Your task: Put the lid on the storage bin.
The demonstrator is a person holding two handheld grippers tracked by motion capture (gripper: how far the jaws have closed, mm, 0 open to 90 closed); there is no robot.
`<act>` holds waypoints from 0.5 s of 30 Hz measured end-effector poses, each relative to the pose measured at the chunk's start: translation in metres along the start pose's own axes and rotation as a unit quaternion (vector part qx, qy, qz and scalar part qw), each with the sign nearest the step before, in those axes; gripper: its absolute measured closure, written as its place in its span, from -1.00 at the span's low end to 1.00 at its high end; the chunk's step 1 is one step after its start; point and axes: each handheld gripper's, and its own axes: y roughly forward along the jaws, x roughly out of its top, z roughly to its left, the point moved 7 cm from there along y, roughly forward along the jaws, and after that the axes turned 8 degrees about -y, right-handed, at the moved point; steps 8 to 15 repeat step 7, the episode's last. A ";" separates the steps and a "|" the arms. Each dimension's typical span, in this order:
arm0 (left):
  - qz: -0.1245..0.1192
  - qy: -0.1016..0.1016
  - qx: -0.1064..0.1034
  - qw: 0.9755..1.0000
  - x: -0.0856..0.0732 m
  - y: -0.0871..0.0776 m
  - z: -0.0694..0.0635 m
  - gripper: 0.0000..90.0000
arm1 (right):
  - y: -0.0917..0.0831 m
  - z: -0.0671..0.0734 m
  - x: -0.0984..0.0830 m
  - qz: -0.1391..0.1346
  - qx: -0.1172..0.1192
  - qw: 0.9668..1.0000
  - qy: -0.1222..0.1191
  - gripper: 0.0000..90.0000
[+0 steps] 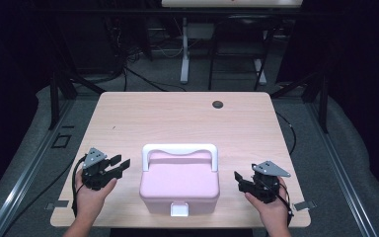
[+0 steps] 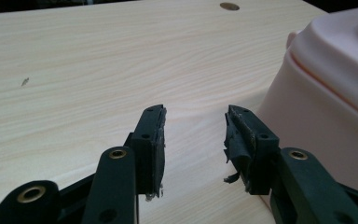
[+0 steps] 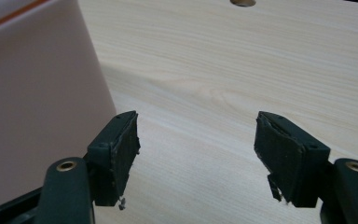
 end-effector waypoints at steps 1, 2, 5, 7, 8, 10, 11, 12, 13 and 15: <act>0.008 0.002 0.002 1.000 -0.003 0.000 0.001 0.27 | 0.001 0.002 -0.001 0.004 0.002 1.000 -0.005 -0.34; 0.006 0.002 0.002 1.000 -0.005 0.002 0.002 0.26 | 0.002 0.003 -0.002 0.008 0.002 1.000 -0.009 -0.33; 0.012 0.006 -0.001 1.000 -0.014 0.003 0.005 0.22 | 0.005 0.004 -0.004 0.017 0.000 1.000 -0.020 -0.33; 0.017 0.008 -0.009 1.000 -0.020 0.003 0.007 0.20 | 0.007 0.004 -0.007 0.025 -0.005 0.999 -0.032 -0.30; 0.017 0.008 -0.009 1.000 -0.020 0.003 0.007 0.20 | 0.007 0.004 -0.007 0.025 -0.005 0.999 -0.032 -0.30; 0.017 0.008 -0.009 1.000 -0.020 0.003 0.007 0.20 | 0.007 0.004 -0.007 0.025 -0.005 0.999 -0.032 -0.30; 0.017 0.008 -0.009 1.000 -0.020 0.003 0.007 0.20 | 0.007 0.004 -0.007 0.025 -0.005 0.999 -0.032 -0.30; 0.017 0.008 -0.009 1.000 -0.020 0.003 0.007 0.20 | 0.007 0.004 -0.007 0.025 -0.005 0.999 -0.032 -0.30; 0.017 0.008 -0.009 1.000 -0.020 0.003 0.007 0.20 | 0.007 0.004 -0.007 0.025 -0.005 0.999 -0.032 -0.30; 0.017 0.008 -0.009 1.000 -0.020 0.003 0.007 0.20 | 0.007 0.004 -0.007 0.025 -0.005 0.999 -0.032 -0.30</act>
